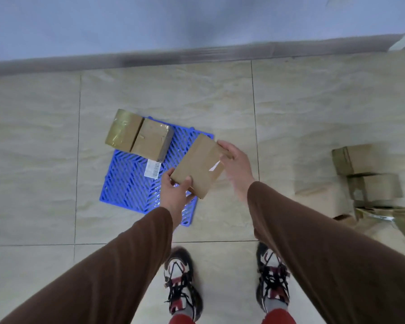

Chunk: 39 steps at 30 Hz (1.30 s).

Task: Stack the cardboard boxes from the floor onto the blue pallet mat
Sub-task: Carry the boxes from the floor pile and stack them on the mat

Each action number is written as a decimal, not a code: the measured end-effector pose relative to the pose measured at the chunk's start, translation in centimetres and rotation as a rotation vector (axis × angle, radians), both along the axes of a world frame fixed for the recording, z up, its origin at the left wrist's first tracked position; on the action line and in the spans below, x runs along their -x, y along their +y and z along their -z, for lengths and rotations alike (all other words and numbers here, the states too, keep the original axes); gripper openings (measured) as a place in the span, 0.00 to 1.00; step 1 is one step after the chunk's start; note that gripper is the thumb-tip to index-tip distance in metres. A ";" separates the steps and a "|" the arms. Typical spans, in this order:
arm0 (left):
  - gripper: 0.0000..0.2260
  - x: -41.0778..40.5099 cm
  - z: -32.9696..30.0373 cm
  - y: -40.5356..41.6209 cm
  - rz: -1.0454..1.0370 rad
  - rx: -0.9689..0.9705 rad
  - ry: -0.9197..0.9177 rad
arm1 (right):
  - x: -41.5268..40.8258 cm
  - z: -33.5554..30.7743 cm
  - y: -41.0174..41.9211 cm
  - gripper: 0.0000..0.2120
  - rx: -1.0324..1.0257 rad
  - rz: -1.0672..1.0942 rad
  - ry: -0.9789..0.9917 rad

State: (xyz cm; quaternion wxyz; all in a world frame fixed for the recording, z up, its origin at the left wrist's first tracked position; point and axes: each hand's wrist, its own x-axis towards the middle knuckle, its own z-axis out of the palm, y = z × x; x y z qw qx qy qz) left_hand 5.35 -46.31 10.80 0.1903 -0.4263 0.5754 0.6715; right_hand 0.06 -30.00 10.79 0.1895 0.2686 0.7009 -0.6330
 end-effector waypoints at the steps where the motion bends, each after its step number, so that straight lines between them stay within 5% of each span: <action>1: 0.24 -0.2 -0.1 -1.2 -0.010 -0.007 -0.003 | -0.1 0.1 -1.2 0.22 0.001 0.009 -0.012; 16: 0.22 2.0 7.0 -5.9 -0.153 -0.129 -0.090 | 2.8 7.7 -6.9 0.16 0.009 0.122 -0.106; 29: 0.15 6.4 16.5 -6.7 -0.202 -0.189 -0.174 | 7.3 16.9 -9.0 0.15 -0.215 0.014 -0.106; 35: 0.15 7.2 18.0 -7.0 -0.208 -0.171 -0.170 | 7.9 18.5 -9.3 0.20 -0.228 0.001 -0.093; 39: 0.23 7.0 17.7 -6.9 -0.185 -0.153 -0.185 | 7.3 17.9 -9.3 0.35 -0.188 0.016 -0.120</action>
